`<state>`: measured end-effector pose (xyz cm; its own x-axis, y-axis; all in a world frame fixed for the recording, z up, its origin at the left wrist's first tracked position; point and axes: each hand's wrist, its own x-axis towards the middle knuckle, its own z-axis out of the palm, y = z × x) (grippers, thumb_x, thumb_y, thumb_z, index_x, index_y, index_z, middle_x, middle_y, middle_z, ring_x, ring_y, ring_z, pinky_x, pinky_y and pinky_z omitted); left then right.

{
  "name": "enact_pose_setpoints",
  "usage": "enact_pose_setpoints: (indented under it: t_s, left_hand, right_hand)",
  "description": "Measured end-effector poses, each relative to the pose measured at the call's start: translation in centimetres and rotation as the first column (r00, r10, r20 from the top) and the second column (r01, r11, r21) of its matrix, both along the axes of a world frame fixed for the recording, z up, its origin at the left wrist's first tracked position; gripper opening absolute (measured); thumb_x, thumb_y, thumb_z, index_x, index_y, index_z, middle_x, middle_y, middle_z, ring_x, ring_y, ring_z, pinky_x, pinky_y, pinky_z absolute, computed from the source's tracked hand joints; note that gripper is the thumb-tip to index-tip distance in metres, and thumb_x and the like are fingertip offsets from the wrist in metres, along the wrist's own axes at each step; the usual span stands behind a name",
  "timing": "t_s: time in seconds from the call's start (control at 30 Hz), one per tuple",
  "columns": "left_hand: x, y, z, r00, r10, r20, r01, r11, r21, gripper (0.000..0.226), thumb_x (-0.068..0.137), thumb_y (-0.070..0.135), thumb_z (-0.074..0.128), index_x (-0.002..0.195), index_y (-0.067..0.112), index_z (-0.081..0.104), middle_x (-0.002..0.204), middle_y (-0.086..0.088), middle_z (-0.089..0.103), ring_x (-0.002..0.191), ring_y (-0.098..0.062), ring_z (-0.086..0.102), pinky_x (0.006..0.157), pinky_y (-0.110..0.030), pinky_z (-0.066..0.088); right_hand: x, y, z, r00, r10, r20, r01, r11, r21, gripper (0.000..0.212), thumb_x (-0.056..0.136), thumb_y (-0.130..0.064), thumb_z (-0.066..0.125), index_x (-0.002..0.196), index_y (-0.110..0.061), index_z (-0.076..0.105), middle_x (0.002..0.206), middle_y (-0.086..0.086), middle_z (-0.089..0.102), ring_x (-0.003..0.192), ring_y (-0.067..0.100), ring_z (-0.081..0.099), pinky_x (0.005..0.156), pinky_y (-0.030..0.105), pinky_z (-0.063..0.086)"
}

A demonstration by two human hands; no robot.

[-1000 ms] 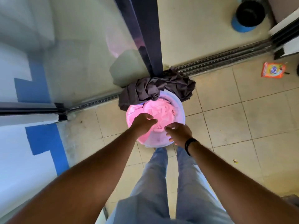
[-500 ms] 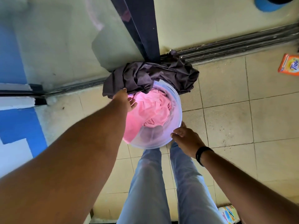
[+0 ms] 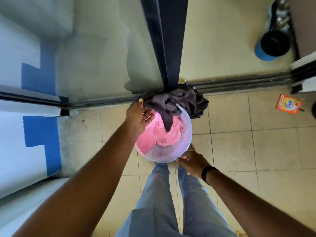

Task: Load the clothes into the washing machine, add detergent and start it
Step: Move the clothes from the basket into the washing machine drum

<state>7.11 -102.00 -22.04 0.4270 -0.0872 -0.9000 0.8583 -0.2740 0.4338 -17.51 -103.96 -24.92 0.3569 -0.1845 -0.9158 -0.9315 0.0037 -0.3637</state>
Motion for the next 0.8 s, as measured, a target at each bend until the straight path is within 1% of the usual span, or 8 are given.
enact_pose_setpoints:
  t_s: [0.13, 0.2, 0.27, 0.37, 0.47, 0.57, 0.67, 0.8]
  left_hand:
    - [-0.4, 0.0, 9.3, 0.987, -0.121, 0.103, 0.131, 0.987, -0.089, 0.026, 0.104, 0.034, 0.050, 0.086, 0.018, 0.059, 0.074, -0.001, 0.061, 0.063, -0.013, 0.060, 0.064, -0.029, 0.055]
    - [-0.8, 0.6, 13.0, 0.968, -0.179, 0.178, 0.198, 0.976, -0.090, 0.024, 0.105, 0.031, 0.050, 0.086, 0.018, 0.058, 0.067, 0.001, 0.061, 0.051, -0.008, 0.061, 0.057, -0.026, 0.056]
    - [-1.4, 2.2, 15.4, 0.941, -0.240, 0.238, 0.273, 0.955, -0.115, 0.025, 0.105, 0.025, 0.050, 0.084, 0.016, 0.057, 0.056, 0.003, 0.061, 0.041, -0.004, 0.059, 0.046, -0.021, 0.053]
    - [-2.0, 4.8, 17.5, 0.871, -0.366, 0.327, 0.413, 0.907, -0.082, 0.032, 0.104, 0.016, 0.051, 0.073, 0.014, 0.051, 0.047, 0.007, 0.055, 0.035, 0.001, 0.052, 0.040, -0.015, 0.047]
    - [-2.1, 6.8, 19.5, 0.802, -0.465, 0.375, 0.515, 0.856, -0.042, 0.031, 0.102, 0.016, 0.056, 0.071, 0.012, 0.054, 0.051, 0.003, 0.057, 0.042, -0.004, 0.057, 0.045, -0.019, 0.050]
    - [-1.3, 7.2, 21.6, 0.715, -0.521, 0.467, 0.604, 0.796, -0.037, 0.028, 0.099, 0.016, 0.060, 0.072, 0.010, 0.061, 0.068, -0.012, 0.059, 0.062, -0.020, 0.059, 0.067, -0.036, 0.057]
    - [-0.3, 7.2, 24.6, 0.618, -0.515, 0.594, 0.662, 0.748, -0.040, 0.022, 0.098, 0.015, 0.062, 0.082, 0.001, 0.069, 0.074, -0.012, 0.063, 0.066, -0.018, 0.060, 0.066, -0.033, 0.059]
    - [1.0, 9.0, 29.2, 0.547, -0.386, 0.742, 0.681, 0.721, -0.127, 0.029, 0.095, 0.020, 0.064, 0.083, -0.006, 0.066, 0.072, -0.013, 0.061, 0.072, -0.020, 0.058, 0.068, -0.036, 0.055]
  right_hand:
    - [0.9, 0.1, 4.5, 0.995, -0.079, 0.060, 0.082, 0.995, -0.050, 0.039, 0.073, -0.060, 0.056, 0.092, -0.028, 0.064, 0.102, 0.007, 0.074, 0.095, 0.033, 0.069, 0.089, 0.046, 0.057]
    - [1.5, 0.0, 5.5, 0.985, -0.138, 0.101, 0.145, 0.987, -0.066, 0.053, 0.061, -0.070, 0.054, 0.091, -0.028, 0.066, 0.099, 0.009, 0.074, 0.095, 0.034, 0.069, 0.087, 0.047, 0.057]
    - [2.8, 0.1, 7.8, 0.971, -0.181, 0.157, 0.201, 0.972, -0.124, 0.064, 0.058, -0.072, 0.055, 0.100, -0.026, 0.067, 0.100, 0.008, 0.074, 0.095, 0.033, 0.070, 0.087, 0.047, 0.057]
    - [5.5, 0.0, 13.4, 0.952, -0.192, 0.237, 0.243, 0.948, -0.208, 0.066, 0.072, -0.058, 0.067, 0.128, -0.026, 0.056, 0.107, 0.005, 0.072, 0.100, 0.027, 0.069, 0.090, 0.035, 0.053]
    - [8.0, 0.6, 17.9, 0.935, -0.145, 0.324, 0.234, 0.938, -0.255, 0.088, 0.082, -0.038, 0.074, 0.153, -0.027, 0.023, 0.119, 0.004, 0.064, 0.110, 0.023, 0.063, 0.084, 0.027, 0.046]
    - [10.2, 1.0, 19.8, 0.924, -0.103, 0.367, 0.237, 0.910, -0.340, 0.117, 0.075, -0.035, 0.078, 0.156, -0.038, -0.006, 0.152, 0.004, 0.040, 0.134, 0.026, 0.050, 0.102, 0.031, 0.045]
    - [11.8, 1.5, 20.8, 0.911, -0.104, 0.398, 0.253, 0.905, -0.343, 0.121, 0.064, -0.038, 0.075, 0.146, -0.057, -0.011, 0.151, 0.003, 0.042, 0.129, 0.024, 0.053, 0.102, 0.033, 0.047]
    - [13.0, 2.7, 20.6, 0.926, -0.048, 0.374, 0.213, 0.885, -0.414, 0.109, 0.074, -0.039, 0.079, 0.155, -0.038, 0.005, 0.139, 0.002, 0.054, 0.120, 0.026, 0.058, 0.098, 0.037, 0.050]
